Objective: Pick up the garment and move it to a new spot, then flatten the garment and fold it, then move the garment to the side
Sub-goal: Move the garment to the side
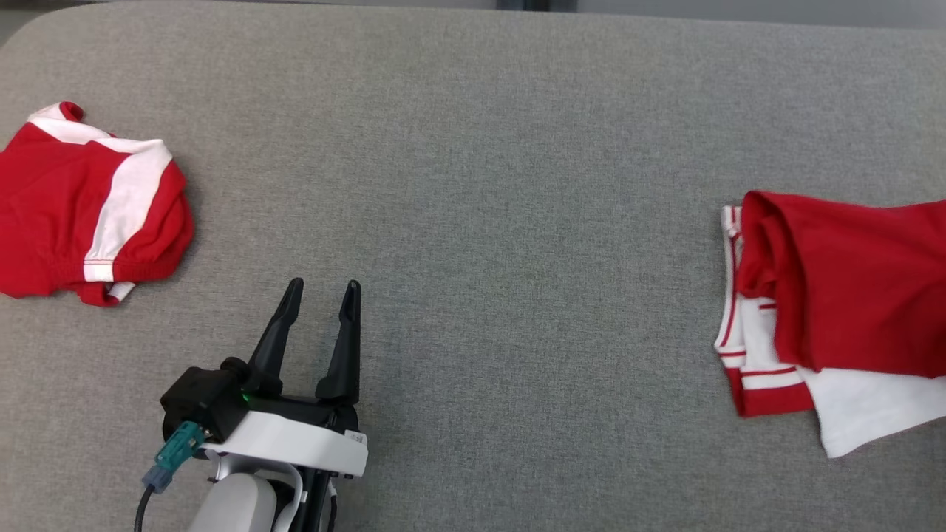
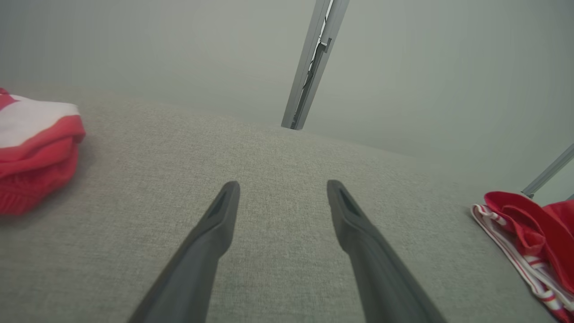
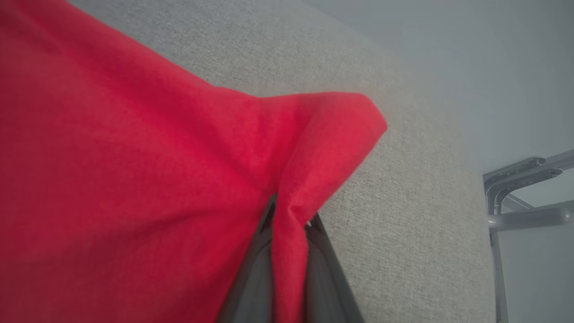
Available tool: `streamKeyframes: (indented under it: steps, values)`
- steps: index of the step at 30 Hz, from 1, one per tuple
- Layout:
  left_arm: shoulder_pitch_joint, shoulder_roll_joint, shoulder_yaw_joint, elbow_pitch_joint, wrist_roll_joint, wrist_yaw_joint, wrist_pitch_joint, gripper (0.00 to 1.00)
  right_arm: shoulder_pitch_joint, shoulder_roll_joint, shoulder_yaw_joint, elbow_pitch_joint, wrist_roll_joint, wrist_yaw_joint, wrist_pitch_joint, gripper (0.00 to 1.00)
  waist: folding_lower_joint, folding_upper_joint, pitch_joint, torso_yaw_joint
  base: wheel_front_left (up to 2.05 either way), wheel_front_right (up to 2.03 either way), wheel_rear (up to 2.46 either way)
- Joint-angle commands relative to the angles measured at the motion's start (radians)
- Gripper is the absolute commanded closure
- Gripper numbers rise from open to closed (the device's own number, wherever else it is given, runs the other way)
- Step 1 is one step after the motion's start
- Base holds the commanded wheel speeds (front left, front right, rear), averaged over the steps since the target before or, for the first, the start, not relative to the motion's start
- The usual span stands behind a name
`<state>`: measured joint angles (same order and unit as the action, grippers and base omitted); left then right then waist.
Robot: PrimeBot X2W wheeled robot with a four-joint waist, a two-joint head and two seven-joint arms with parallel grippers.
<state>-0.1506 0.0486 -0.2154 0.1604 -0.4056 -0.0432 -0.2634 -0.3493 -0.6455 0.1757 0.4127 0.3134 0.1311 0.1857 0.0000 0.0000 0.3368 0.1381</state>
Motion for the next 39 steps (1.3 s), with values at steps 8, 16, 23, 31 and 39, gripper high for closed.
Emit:
streamKeyframes:
  steps: [8,16,23,31,39]
  values:
    - [-0.049,0.004,0.029,-0.009,0.011,-0.012,-0.002,0.00,-0.042,0.028,-0.204,0.051,-0.166,-0.001,0.012,1.00,0.0000,0.0000,0.073,-0.022,0.00,0.00,0.00]
    - [-0.057,0.004,0.019,-0.007,-0.001,-0.014,-0.002,0.00,-0.043,0.105,-0.443,0.025,-0.358,-0.001,0.030,1.00,0.0000,0.0000,0.099,-0.019,0.00,0.00,0.00]
    - [-0.063,0.004,0.020,-0.004,-0.007,-0.013,-0.002,0.00,-0.030,0.174,-0.568,-0.020,-0.441,-0.001,0.065,1.00,0.0000,0.0000,0.106,-0.014,0.00,0.00,0.00]
    - [-0.062,0.004,0.021,-0.001,-0.010,-0.013,-0.002,0.00,-0.022,0.194,-0.623,-0.083,-0.501,-0.001,0.076,1.00,0.0000,0.0000,0.112,-0.008,0.00,0.00,0.00]
    - [-0.056,0.004,0.028,-0.003,-0.015,-0.014,-0.002,0.00,-0.041,0.194,-0.631,-0.106,-0.549,-0.001,0.055,1.00,0.0000,0.0000,0.118,-0.008,0.00,0.00,0.00]
